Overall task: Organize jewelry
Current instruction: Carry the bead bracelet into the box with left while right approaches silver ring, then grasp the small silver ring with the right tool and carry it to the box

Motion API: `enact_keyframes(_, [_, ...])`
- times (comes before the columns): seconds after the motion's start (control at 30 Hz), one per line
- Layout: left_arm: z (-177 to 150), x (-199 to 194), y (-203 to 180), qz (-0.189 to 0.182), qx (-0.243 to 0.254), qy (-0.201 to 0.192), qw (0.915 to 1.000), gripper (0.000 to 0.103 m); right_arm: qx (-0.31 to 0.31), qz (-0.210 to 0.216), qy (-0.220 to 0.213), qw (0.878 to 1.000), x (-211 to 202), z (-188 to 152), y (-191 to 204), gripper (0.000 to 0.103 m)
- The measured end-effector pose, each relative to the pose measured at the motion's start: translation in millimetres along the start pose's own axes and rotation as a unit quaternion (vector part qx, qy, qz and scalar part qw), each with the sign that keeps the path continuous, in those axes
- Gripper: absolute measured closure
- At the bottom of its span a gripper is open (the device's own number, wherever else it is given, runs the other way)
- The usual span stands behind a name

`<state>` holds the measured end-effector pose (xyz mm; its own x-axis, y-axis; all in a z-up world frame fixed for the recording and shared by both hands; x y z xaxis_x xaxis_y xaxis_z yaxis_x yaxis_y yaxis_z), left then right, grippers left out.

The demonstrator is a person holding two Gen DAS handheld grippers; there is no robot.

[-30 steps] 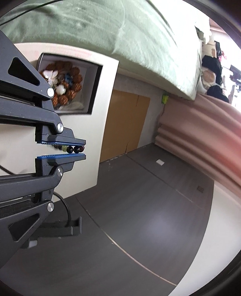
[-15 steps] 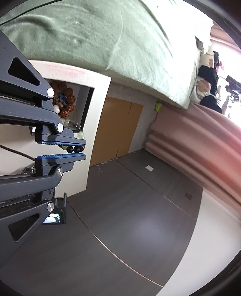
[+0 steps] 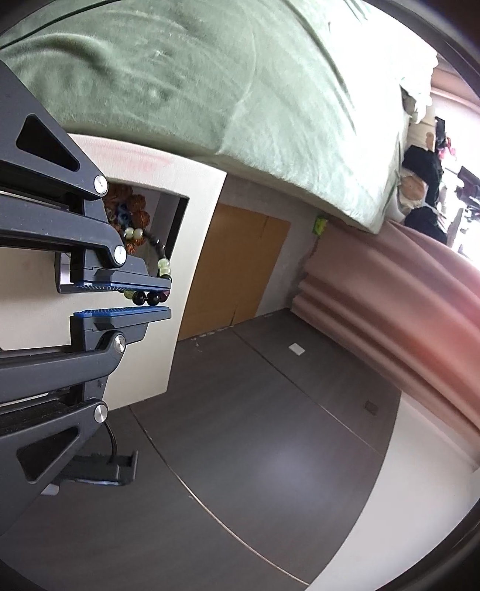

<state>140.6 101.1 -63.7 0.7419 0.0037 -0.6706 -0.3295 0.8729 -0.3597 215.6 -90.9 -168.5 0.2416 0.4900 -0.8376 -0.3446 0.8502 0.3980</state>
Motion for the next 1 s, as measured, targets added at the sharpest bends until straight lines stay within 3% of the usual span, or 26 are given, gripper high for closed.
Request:
enact_keyframes(0.27, [1.5,23.2,-7.3,-0.002,0.001,0.007,1.0,0.095,-0.004,0.022,0.004,1.0,9.7,8.4,9.6,0.099])
enact_keyframes(0.4, [-1.9,39.2,5.0,0.027,-0.017,0.028,0.9991,0.095,0.017,0.039,0.017,0.999,14.4,13.0,-0.7,0.098])
enact_keyframes(0.47, [-3.9,44.2,13.1,0.017,-0.04,0.048,0.9979,0.095,0.023,0.038,0.022,0.999,19.4,15.2,-4.6,0.086])
enact_keyframes(0.5, [-4.1,44.8,15.5,0.016,-0.046,0.056,0.9972,0.094,0.026,0.039,0.021,0.999,21.3,16.1,-6.0,0.073])
enact_keyframes(0.53, [-3.4,44.4,18.5,0.018,-0.051,0.062,0.9966,0.094,0.027,0.04,0.019,0.999,22.6,15.0,-4.1,0.067])
enact_keyframes(0.83, [-0.6,30.0,32.5,0.034,-0.06,0.061,0.9958,0.094,-0.014,0.004,0.038,0.999,52.6,13.0,19.4,0.069])
enact_keyframes(0.87, [-0.2,28.9,32.4,0.035,-0.061,0.06,0.9957,0.093,-0.024,-0.008,0.038,0.999,54.3,11.9,22.1,0.071])
enact_keyframes(0.93, [0.4,26.2,35.8,0.038,-0.063,0.062,0.9954,0.093,-0.055,-0.047,0.038,0.997,58.1,11.3,30.8,0.087])
enact_keyframes(1.0, [0.5,24.9,39.4,0.04,-0.065,0.064,0.995,0.093,-0.074,-0.061,0.04,0.995,61.0,10.9,38.0,0.089])
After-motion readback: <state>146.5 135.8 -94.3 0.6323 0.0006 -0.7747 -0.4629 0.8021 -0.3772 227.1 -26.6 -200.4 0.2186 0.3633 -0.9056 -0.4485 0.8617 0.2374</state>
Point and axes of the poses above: each gripper's, at about its wrist camera, not at the fingertips, and x roughly the way its jaws point, y to its left, z to its top, the point moved 4 cm from there along x, roughly the way its jaws point, and after that the axes turned 14 degrees about z, right-handed, at the moved point
